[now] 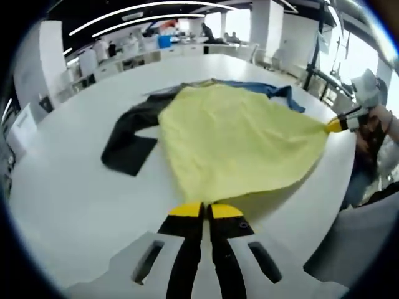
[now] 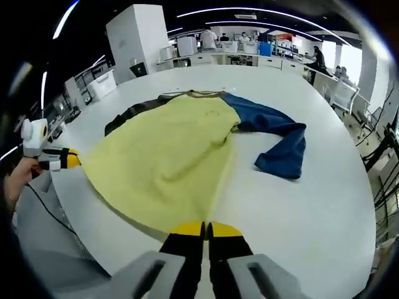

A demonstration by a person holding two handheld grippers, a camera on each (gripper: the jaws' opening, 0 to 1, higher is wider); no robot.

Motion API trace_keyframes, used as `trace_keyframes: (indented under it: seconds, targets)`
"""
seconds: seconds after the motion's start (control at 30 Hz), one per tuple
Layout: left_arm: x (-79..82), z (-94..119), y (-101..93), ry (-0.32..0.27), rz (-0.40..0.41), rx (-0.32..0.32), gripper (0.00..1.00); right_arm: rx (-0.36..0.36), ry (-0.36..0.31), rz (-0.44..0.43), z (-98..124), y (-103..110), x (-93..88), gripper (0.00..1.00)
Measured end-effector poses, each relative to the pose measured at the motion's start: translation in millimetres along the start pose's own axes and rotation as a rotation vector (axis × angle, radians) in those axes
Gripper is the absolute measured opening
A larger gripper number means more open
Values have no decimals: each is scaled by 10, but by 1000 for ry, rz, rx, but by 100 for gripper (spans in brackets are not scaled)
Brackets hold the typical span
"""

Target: Fold the garment on the visible template until the final outline fits inside the template.

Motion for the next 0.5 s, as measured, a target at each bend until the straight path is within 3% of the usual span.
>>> trace_keyframes:
  seconds: [0.17, 0.3, 0.5]
  targets:
    - [-81, -28, 10, 25, -31, 2, 0, -8, 18, -8, -33, -5, -101, 0]
    - [-159, -64, 60, 48, -31, 6, 0, -21, -20, -62, 2, -17, -145, 0]
    - [-213, -54, 55, 65, -68, -4, 0, 0, 27, -52, -75, 94, -276, 0]
Point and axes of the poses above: the point that each gripper's makers call its tool centre point, and the gripper's own axes: z roughly backward along the fingers, y roughly to its left, x roughly out of its top, the point moved 9 cm from there along z, roughly backward along the fingers, and after that the axes turned 13 degrees about x, right-handed, at the moved point
